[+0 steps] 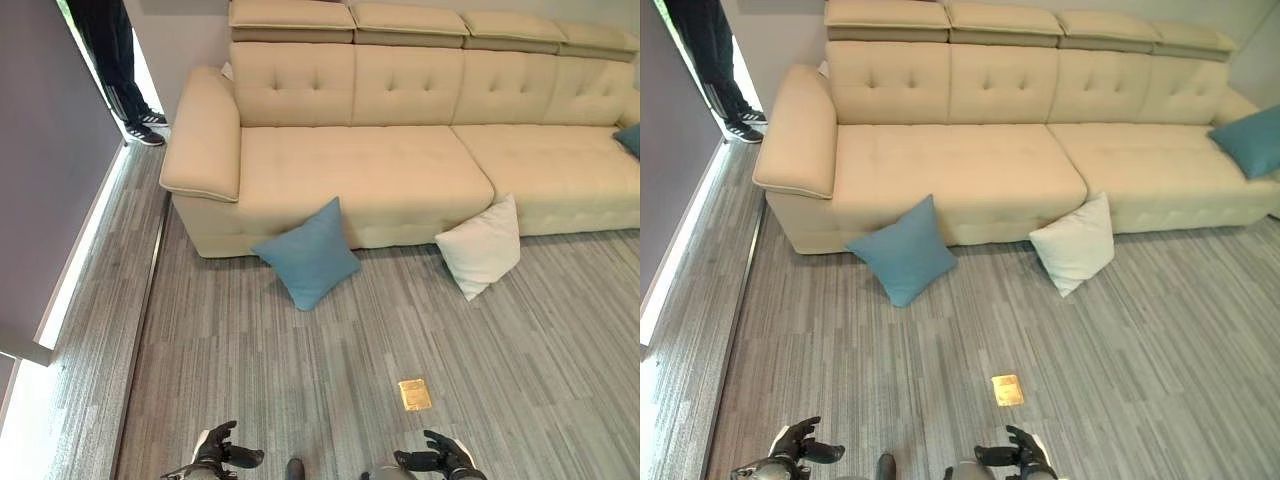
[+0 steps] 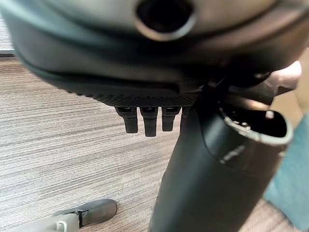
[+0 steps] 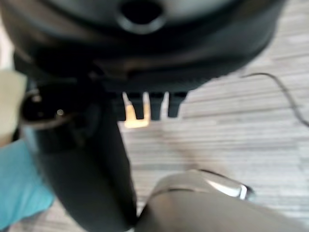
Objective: Pick up all the scattered cushions and arrange them neatly on the sofa.
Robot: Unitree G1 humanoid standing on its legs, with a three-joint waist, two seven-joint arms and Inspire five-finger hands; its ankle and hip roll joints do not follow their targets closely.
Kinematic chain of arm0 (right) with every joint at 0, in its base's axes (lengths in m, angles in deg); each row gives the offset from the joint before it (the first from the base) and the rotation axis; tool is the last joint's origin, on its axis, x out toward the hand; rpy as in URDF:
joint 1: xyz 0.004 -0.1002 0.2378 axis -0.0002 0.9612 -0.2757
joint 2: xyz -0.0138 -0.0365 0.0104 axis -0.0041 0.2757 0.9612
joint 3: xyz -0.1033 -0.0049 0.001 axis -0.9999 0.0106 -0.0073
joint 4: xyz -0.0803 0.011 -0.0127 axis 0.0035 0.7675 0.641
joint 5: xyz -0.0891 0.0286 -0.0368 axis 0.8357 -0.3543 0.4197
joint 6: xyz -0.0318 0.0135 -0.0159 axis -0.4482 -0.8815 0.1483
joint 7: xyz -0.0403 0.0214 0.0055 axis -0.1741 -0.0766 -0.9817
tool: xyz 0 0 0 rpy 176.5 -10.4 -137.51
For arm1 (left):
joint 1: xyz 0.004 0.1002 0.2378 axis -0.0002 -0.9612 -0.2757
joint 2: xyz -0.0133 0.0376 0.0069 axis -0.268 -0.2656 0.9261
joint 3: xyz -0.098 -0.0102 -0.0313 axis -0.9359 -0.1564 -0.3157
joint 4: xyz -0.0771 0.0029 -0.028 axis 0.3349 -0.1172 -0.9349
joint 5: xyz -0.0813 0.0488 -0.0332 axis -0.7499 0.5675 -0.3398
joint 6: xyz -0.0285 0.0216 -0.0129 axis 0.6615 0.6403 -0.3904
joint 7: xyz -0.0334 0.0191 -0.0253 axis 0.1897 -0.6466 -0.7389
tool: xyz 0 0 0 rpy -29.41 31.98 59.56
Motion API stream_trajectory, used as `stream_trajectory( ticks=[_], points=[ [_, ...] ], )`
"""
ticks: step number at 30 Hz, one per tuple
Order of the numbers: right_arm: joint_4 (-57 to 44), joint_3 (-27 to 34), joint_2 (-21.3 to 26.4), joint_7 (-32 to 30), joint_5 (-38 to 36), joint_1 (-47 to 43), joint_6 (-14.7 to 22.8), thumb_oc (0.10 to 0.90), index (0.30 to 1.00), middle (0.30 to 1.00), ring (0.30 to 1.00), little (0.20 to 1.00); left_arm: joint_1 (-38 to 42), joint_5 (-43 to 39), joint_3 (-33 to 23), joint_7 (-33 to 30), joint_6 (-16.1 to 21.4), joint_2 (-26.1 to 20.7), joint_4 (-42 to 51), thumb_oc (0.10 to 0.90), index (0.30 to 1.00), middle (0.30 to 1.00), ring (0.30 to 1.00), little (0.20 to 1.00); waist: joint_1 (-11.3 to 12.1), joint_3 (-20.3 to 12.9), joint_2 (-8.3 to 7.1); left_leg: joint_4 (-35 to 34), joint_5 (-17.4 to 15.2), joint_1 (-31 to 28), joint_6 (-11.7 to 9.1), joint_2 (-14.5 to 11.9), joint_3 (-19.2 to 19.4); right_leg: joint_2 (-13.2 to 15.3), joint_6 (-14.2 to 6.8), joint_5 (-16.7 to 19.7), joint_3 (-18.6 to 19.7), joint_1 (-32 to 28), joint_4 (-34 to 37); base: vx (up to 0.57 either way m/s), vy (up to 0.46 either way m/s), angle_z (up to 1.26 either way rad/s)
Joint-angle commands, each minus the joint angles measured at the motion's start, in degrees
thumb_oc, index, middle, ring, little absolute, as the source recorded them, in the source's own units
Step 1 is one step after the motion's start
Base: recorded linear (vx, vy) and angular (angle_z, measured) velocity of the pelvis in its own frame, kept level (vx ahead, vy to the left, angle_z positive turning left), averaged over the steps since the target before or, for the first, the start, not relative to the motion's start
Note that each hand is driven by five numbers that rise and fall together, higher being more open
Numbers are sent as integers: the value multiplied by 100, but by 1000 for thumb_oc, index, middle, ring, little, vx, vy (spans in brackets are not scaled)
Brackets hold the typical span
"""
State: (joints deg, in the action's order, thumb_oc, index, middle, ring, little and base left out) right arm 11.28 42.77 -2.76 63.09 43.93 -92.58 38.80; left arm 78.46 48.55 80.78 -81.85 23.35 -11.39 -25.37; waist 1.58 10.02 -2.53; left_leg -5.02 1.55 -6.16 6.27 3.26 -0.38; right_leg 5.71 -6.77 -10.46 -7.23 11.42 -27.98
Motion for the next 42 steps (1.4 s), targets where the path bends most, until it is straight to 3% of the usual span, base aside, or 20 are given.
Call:
stream_trajectory(
  ticks=[1, 7, 8, 10, 11, 12, 13, 14, 15, 18, 19, 20, 23, 26, 28, 32, 35, 38, 40, 42],
  points=[
    [-151, -136, 214, -87, 120, 32, 30, 800, 900, 900, 900, 900, 121, 157, -46, -56, 173, 9, 61, 800, 900, 900, 900, 900, -145, 95, -63, 320, -700, -92, -297, 218, -467, -503, 92, 1085, 139, -133, 1866, 238, -35, 21],
    [-117, -141, 225, -58, 150, 125, 23, 800, 900, 900, 900, 900, 76, 205, -84, 1, 150, 83, -56, 800, 900, 900, 900, 900, -240, -3, -58, 473, -869, -413, -430, 193, -651, -625, 238, 1106, 174, -258, 2024, 319, -92, 50],
    [-66, -104, 194, -38, 89, 156, 57, 800, 900, 900, 900, 900, 56, 207, -58, 47, 146, 109, -86, 800, 900, 900, 900, 900, -265, -61, -46, 895, -743, -372, -678, 107, -602, -644, 344, 1040, 112, -457, 2099, 267, -138, 38],
    [-64, -104, 187, -19, 49, 163, 67, 800, 900, 900, 900, 900, 58, 196, -29, 65, 149, 120, -70, 800, 900, 900, 900, 900, -267, -56, -66, 1224, -667, -266, -788, 82, -538, -640, 374, 1012, 109, -594, 2174, 195, -110, 42],
    [-69, -106, 197, -4, 13, 152, 82, 800, 900, 900, 900, 900, 76, 175, -12, 83, 147, 126, -45, 800, 900, 900, 900, 900, -257, -19, -104, 1709, -505, -46, -900, 87, -466, -625, 411, 1007, 121, -714, 2251, 128, -136, 41],
    [-94, -112, 225, -23, -59, 77, 98, 800, 900, 900, 900, 900, 158, 113, 31, 71, 140, 122, 18, 800, 900, 900, 900, 900, -183, 151, -232, 2847, -207, 626, -1022, 39, -191, -539, 521, 961, 128, -910, 2311, 128, -136, 25],
    [-94, -112, 225, -23, -59, 77, 98, 800, 900, 900, 900, 900, 158, 113, 31, 71, 140, 122, 18, 800, 900, 900, 900, 900, -184, 149, -231, 2850, -209, 628, -1022, 38, -191, -540, 521, 961, 128, -908, 2310, 242, -196, -5],
    [-76, -114, 229, -48, -154, 47, 60, 800, 900, 900, 900, 900, 198, 70, 87, 60, 122, 122, 24, 800, 900, 900, 900, 900, -86, 220, -354, 3219, -292, 1155, -867, -194, 320, -444, 622, 815, 71, -1157, 2413, 181, -104, -3],
    [-76, -113, 229, -48, -154, 47, 61, 800, 900, 900, 900, 900, 198, 69, 88, 60, 122, 122, 24, 800, 900, 900, 900, 900, -83, 224, -347, 3240, -307, 1159, -866, -202, 321, -451, 622, 813, 72, -1160, 2412, 278, -121, 9],
    [-89, -132, 255, -63, -172, 22, 76, 800, 900, 900, 900, 900, 175, 82, 111, 50, 127, 116, 6, 800, 900, 900, 900, 900, -3, 172, -399, 2555, -559, 1489, -734, -161, 427, -432, 558, 673, 116, -1402, 2572, 292, 4, 18],
    [-94, -155, 261, -84, -145, 40, 73, 800, 900, 900, 900, 900, 153, 84, 119, 45, 129, 110, 7, 800, 900, 900, 900, 900, 42, 126, -354, 1855, -431, 1665, -729, -185, 462, -498, 523, 558, 138, -1528, 2653, 291, 39, 2],
    [-95, -155, 261, -85, -145, 42, 73, 800, 900, 900, 900, 900, 151, 84, 119, 45, 129, 109, 8, 800, 900, 900, 900, 900, 43, 141, -362, 1829, -423, 1631, -727, -174, 464, -488, 520, 552, 138, -1551, 2656, 324, 65, 8],
    [-77, -191, 234, -130, -97, 58, 67, 800, 900, 900, 900, 900, 127, 53, 130, -3, 146, 97, 25, 800, 900, 900, 900, 900, 188, 131, -234, 911, 197, 1794, -789, -179, 267, -670, 495, 398, 290, -1818, 2669, 288, 92, -2],
    [-4, -184, 193, -119, -16, 104, 56, 800, 900, 900, 900, 900, 21, 15, 48, 14, 137, 142, -56, 800, 900, 900, 900, 900, 262, 21, -214, 744, 155, 1628, -706, -33, 9, -671, 428, 295, 466, -1943, 2499, 364, 183, -30],
    [28, -155, 155, -101, 24, 158, 51, 800, 900, 900, 900, 900, -60, 28, -10, 12, 124, 151, -110, 800, 900, 900, 900, 900, 274, -80, -232, 722, 75, 1489, -613, 27, 43, -552, 294, 329, 486, -1919, 2181, 252, 168, -57],
    [-90, -200, 104, -71, 79, 92, 38, 800, 900, 900, 900, 900, -20, 108, -7, 22, 114, 37, -26, 800, 900, 900, 900, 900, 172, 9, -136, 570, -200, 926, -331, 33, 116, -268, -121, 1110, 383, -1080, 190, 232, 185, -27],
    [-127, -193, 87, -68, 89, 57, 26, 800, 900, 900, 900, 900, 32, 111, -12, 18, 95, -17, -20, 800, 900, 900, 900, 900, 133, 55, -72, 500, -296, 712, -283, 0, 89, -104, -75, 1182, 187, -800, -91, 138, 50, 16],
    [-149, -201, 140, -94, 124, -49, 18, 800, 900, 900, 900, 900, 100, 88, -25, 32, 88, -50, -33, 800, 900, 900, 900, 900, 32, 78, -6, 380, -450, 402, -311, -50, 1, -32, 70, 882, 11, -551, 817, 365, -50, 8],
    [-154, -198, 219, -76, 141, -63, -24, 800, 900, 900, 900, 900, 144, 158, -29, 32, 106, -44, -94, 800, 900, 900, 900, 900, -155, 155, -75, 322, -601, 138, -375, 42, -254, -178, -27, 1299, 510, -147, 2306, 463, -170, -22],
    [-128, -212, 243, -67, 185, -50, -55, 800, 900, 900, 900, 900, 166, 170, -48, 26, 115, -29, -134, 800, 900, 900, 900, 900, -223, 210, -71, 312, -676, 10, -419, 25, -335, -230, -63, 1454, 614, -4, 2523, 312, -149, 6]
  ],
)
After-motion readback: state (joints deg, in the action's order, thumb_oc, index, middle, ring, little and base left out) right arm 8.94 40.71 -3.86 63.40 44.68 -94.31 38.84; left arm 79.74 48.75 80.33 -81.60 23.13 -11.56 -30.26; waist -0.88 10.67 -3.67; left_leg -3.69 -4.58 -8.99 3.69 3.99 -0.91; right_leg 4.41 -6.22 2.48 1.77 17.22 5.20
